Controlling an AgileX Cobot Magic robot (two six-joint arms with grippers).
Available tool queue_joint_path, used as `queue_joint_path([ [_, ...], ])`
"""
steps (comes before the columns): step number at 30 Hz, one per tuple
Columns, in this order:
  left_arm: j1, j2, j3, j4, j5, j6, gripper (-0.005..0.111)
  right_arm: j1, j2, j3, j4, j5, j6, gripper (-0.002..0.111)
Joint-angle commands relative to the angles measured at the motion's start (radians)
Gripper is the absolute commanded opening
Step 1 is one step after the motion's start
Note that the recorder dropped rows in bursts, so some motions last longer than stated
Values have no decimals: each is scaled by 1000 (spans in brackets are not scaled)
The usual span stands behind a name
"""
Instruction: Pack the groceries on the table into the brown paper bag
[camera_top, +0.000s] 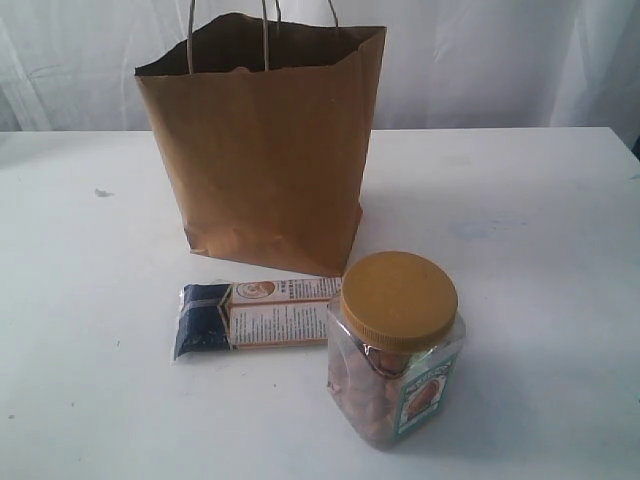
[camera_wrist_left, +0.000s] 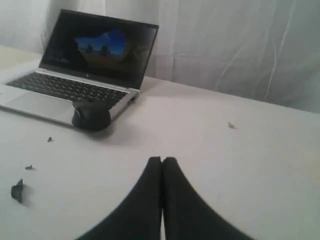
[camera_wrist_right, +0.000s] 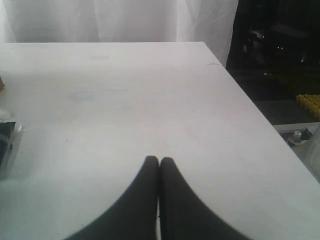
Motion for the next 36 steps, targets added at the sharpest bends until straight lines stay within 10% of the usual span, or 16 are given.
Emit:
queue_joint_path([
  [1,1,-4,4,-756,-26,830,0,1,-4,2,-2,-9,-4,0],
  [7,1,-4,4,-1238,-22,1352,0,1,-4,2,-2,-9,-4,0],
  [20,1,-4,4,-1025,228,1343,0,1,-4,2,-2,-9,-4,0],
  [36,1,-4,4,-930,197,1286,0,1,-4,2,-113,-75,-164,0],
])
